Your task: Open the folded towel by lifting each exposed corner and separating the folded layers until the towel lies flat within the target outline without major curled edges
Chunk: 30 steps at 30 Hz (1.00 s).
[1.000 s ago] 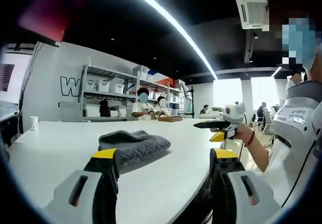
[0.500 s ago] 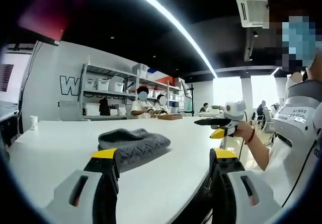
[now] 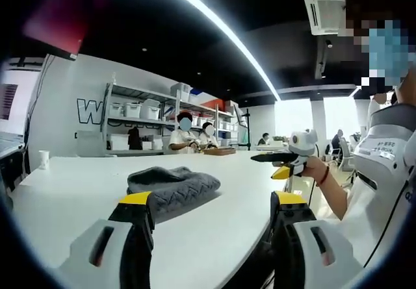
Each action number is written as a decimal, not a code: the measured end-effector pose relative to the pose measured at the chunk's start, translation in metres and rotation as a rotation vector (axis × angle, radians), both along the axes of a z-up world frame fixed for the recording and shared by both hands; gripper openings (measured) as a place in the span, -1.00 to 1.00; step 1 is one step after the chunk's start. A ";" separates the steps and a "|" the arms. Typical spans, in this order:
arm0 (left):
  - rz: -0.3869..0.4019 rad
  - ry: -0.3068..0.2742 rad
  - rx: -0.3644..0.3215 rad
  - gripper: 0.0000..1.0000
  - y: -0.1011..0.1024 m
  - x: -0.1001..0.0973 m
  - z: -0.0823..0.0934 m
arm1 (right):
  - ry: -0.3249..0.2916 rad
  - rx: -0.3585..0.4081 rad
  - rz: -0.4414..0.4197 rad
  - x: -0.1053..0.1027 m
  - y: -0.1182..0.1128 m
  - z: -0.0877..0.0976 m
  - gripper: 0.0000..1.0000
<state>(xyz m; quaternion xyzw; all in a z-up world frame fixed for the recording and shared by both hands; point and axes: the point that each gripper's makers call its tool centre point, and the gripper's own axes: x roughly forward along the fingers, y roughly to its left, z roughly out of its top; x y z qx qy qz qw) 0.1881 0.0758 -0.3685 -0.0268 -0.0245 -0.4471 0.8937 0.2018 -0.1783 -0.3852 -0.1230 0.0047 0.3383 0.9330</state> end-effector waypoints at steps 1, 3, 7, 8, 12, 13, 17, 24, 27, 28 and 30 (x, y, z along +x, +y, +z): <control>0.000 0.001 -0.001 0.44 0.000 0.000 0.000 | -0.001 0.001 0.002 0.000 0.001 0.000 0.62; -0.001 0.001 0.000 0.44 0.000 0.000 -0.001 | -0.002 0.001 0.004 0.000 0.001 0.000 0.62; 0.006 0.006 0.002 0.43 0.002 0.002 -0.002 | -0.001 0.001 0.002 0.000 0.001 0.000 0.61; 0.007 0.004 0.001 0.43 0.003 0.002 -0.002 | -0.002 0.000 0.002 0.000 0.001 0.000 0.61; 0.010 0.002 -0.002 0.43 0.004 0.002 -0.001 | -0.001 0.002 0.001 0.000 0.001 0.000 0.61; 0.012 0.003 -0.003 0.43 0.004 0.002 -0.001 | 0.000 0.002 0.000 0.000 0.001 0.000 0.61; 0.011 0.004 -0.006 0.43 0.004 0.002 -0.001 | 0.001 0.004 0.002 0.000 0.003 0.000 0.61; 0.005 -0.001 -0.014 0.41 0.004 0.001 0.003 | 0.001 0.010 -0.008 0.002 0.002 0.000 0.60; 0.005 -0.001 -0.012 0.43 0.004 0.001 0.003 | 0.005 0.008 -0.007 0.002 0.002 -0.001 0.59; 0.004 -0.001 -0.007 0.43 0.003 0.001 0.002 | 0.006 0.007 -0.009 0.002 0.003 -0.001 0.59; 0.002 0.000 -0.006 0.43 0.003 0.001 0.001 | 0.005 0.006 -0.007 0.002 0.003 -0.001 0.60</control>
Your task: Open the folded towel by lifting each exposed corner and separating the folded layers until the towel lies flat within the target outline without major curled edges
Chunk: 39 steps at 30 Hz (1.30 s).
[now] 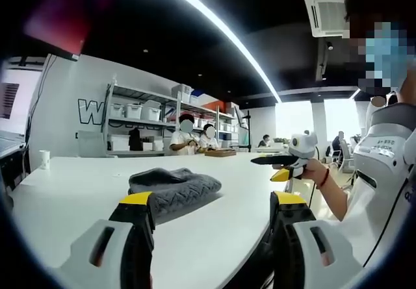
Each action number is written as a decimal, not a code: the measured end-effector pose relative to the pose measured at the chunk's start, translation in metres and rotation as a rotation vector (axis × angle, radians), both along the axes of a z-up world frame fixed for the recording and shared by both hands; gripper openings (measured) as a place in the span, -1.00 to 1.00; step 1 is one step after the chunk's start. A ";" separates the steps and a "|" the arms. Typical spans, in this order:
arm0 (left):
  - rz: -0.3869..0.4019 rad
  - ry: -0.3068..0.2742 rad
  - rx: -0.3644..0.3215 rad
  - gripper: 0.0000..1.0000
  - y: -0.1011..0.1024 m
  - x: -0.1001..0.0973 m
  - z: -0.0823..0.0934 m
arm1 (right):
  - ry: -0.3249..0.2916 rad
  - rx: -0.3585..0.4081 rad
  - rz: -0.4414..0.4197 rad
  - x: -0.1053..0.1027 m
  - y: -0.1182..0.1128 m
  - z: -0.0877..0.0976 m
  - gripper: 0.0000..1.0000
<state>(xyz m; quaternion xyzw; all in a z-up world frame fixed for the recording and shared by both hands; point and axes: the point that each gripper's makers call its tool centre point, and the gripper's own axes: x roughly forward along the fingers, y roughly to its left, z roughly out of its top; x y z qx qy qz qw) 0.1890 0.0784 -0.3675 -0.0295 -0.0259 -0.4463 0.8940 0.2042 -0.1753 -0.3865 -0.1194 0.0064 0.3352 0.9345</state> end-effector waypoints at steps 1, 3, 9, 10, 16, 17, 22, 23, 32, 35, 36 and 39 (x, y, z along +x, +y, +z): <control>-0.001 0.002 0.000 0.43 0.000 0.000 0.000 | 0.000 0.000 0.001 0.000 0.000 0.000 0.60; -0.002 0.004 -0.002 0.43 0.000 0.000 0.000 | 0.000 0.004 0.004 0.000 0.001 0.000 0.59; 0.001 0.008 -0.006 0.43 0.000 0.001 -0.001 | -0.005 0.006 0.005 0.001 0.004 0.001 0.58; 0.001 0.009 -0.007 0.43 0.000 0.001 -0.001 | -0.003 0.004 0.005 0.001 0.004 0.000 0.58; -0.003 0.007 0.002 0.43 0.000 0.001 -0.002 | -0.006 0.006 0.018 0.000 0.008 0.001 0.58; -0.004 0.007 0.001 0.43 0.000 0.001 -0.002 | -0.005 0.008 0.018 0.000 0.008 0.002 0.57; 0.008 0.004 -0.001 0.43 0.003 0.003 0.001 | -0.005 0.016 0.008 0.001 0.004 0.004 0.56; 0.007 0.002 0.000 0.43 0.003 0.003 0.002 | -0.005 0.019 0.006 0.002 0.003 0.005 0.56; 0.000 0.000 0.004 0.42 0.000 0.007 0.003 | -0.007 0.027 0.007 0.003 0.003 0.008 0.53; 0.002 0.002 0.000 0.42 0.001 0.009 0.004 | -0.009 0.028 0.005 0.004 0.002 0.009 0.53; 0.005 0.005 -0.004 0.40 0.002 0.010 0.004 | -0.009 0.024 0.002 0.005 0.002 0.009 0.53; 0.013 0.011 -0.017 0.39 0.003 0.013 0.006 | -0.008 0.016 -0.010 0.007 0.000 0.009 0.52</control>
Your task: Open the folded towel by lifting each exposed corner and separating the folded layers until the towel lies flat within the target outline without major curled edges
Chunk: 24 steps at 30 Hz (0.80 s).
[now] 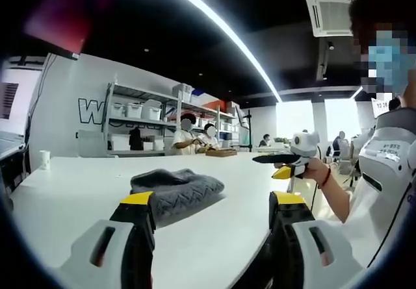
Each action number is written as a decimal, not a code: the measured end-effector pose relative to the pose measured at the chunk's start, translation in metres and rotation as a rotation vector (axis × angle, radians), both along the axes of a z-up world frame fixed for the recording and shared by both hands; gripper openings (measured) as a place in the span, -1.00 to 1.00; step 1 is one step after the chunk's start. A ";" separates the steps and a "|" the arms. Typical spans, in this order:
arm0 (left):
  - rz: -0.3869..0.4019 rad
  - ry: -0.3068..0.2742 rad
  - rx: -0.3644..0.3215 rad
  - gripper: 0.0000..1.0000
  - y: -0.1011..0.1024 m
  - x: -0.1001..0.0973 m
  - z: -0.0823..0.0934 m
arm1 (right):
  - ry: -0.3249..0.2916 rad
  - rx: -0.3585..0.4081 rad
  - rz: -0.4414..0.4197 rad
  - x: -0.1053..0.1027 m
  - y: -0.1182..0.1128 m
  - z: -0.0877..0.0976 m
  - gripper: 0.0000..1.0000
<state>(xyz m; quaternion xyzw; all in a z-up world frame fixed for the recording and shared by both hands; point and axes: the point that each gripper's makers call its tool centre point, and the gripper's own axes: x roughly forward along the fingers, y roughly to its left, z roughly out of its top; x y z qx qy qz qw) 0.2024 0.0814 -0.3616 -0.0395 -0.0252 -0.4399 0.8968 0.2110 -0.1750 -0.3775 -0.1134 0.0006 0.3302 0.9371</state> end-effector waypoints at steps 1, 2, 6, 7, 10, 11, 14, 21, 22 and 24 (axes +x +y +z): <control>0.002 0.001 0.002 0.39 0.000 0.001 0.000 | 0.000 0.004 -0.002 0.001 -0.001 0.001 0.52; 0.004 0.000 0.007 0.39 -0.001 0.002 0.001 | 0.000 0.009 -0.002 0.002 -0.001 0.002 0.51; 0.007 0.001 0.016 0.39 -0.002 0.004 0.002 | -0.003 0.007 -0.001 0.002 0.000 0.003 0.49; 0.006 -0.004 0.015 0.39 -0.003 0.004 0.003 | -0.006 0.006 0.001 0.002 0.000 0.004 0.49; -0.010 -0.007 0.011 0.39 -0.008 0.003 0.006 | -0.007 0.006 -0.005 0.003 -0.001 0.005 0.50; -0.014 -0.006 0.015 0.39 -0.009 0.002 0.006 | -0.008 0.001 -0.007 0.003 -0.001 0.005 0.49; -0.022 -0.012 0.015 0.39 -0.014 0.003 0.008 | -0.009 0.005 -0.009 0.005 -0.003 0.007 0.49; -0.034 -0.003 0.026 0.38 -0.018 0.007 0.008 | -0.003 -0.016 -0.010 0.008 -0.002 0.006 0.46; -0.034 -0.003 0.026 0.38 -0.018 0.007 0.008 | -0.006 -0.013 -0.013 0.009 -0.002 0.006 0.46; -0.025 -0.002 0.038 0.38 -0.019 0.010 0.007 | -0.004 -0.013 -0.011 0.011 -0.002 0.007 0.46</control>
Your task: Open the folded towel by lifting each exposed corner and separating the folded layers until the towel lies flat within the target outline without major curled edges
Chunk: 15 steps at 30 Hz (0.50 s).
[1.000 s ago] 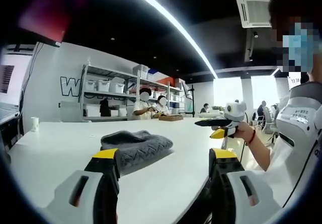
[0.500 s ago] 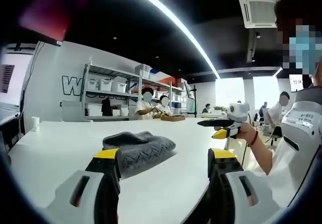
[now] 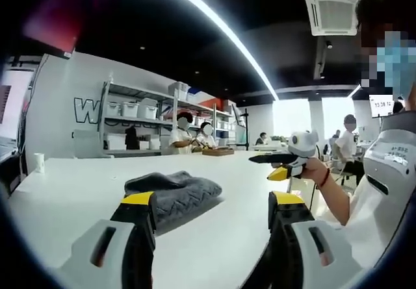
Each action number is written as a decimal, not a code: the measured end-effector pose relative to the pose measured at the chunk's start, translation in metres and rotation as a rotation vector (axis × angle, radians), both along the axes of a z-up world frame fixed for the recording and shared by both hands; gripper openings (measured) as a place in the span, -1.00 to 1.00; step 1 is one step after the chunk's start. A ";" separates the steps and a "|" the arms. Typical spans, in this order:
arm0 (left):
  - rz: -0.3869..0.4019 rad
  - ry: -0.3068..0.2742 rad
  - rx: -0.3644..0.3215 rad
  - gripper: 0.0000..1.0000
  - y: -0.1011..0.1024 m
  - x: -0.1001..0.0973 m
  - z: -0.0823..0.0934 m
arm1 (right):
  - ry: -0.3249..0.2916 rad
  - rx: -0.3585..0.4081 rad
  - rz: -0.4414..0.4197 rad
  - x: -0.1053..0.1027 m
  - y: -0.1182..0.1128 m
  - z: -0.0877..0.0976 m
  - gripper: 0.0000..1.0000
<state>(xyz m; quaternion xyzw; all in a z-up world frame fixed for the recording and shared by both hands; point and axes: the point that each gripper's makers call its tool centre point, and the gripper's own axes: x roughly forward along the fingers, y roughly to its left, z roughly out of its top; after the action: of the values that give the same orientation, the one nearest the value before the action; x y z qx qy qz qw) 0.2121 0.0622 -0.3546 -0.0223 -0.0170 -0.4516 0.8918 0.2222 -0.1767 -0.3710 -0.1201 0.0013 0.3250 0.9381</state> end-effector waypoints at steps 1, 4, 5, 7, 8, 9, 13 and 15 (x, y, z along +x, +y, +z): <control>0.000 -0.006 0.008 0.38 -0.001 0.001 0.000 | 0.002 -0.003 0.004 0.000 0.001 0.000 0.45; -0.022 0.003 -0.016 0.38 -0.004 0.000 0.002 | 0.003 0.004 0.004 0.002 0.001 0.000 0.45; -0.028 0.006 -0.018 0.38 -0.005 0.001 0.003 | 0.006 0.005 0.005 0.003 0.001 0.000 0.44; -0.027 0.007 -0.017 0.38 -0.006 0.002 0.003 | 0.008 0.006 0.005 0.004 0.001 -0.001 0.44; -0.026 0.006 -0.015 0.38 -0.006 0.002 0.003 | 0.009 0.005 0.004 0.005 0.000 -0.001 0.44; -0.030 0.009 -0.019 0.38 -0.007 0.002 0.004 | 0.011 0.005 0.004 0.005 0.000 -0.001 0.43; -0.047 0.016 -0.025 0.37 -0.012 0.002 0.006 | 0.013 0.012 0.006 0.008 -0.001 0.001 0.42; -0.045 0.024 -0.026 0.37 -0.012 0.005 0.005 | 0.010 0.012 0.007 0.008 -0.001 0.002 0.42</control>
<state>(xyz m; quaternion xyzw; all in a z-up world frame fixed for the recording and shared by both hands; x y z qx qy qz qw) 0.2175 0.0501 -0.3493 -0.0394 -0.0117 -0.4710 0.8812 0.2306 -0.1772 -0.3693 -0.1129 0.0037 0.3288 0.9376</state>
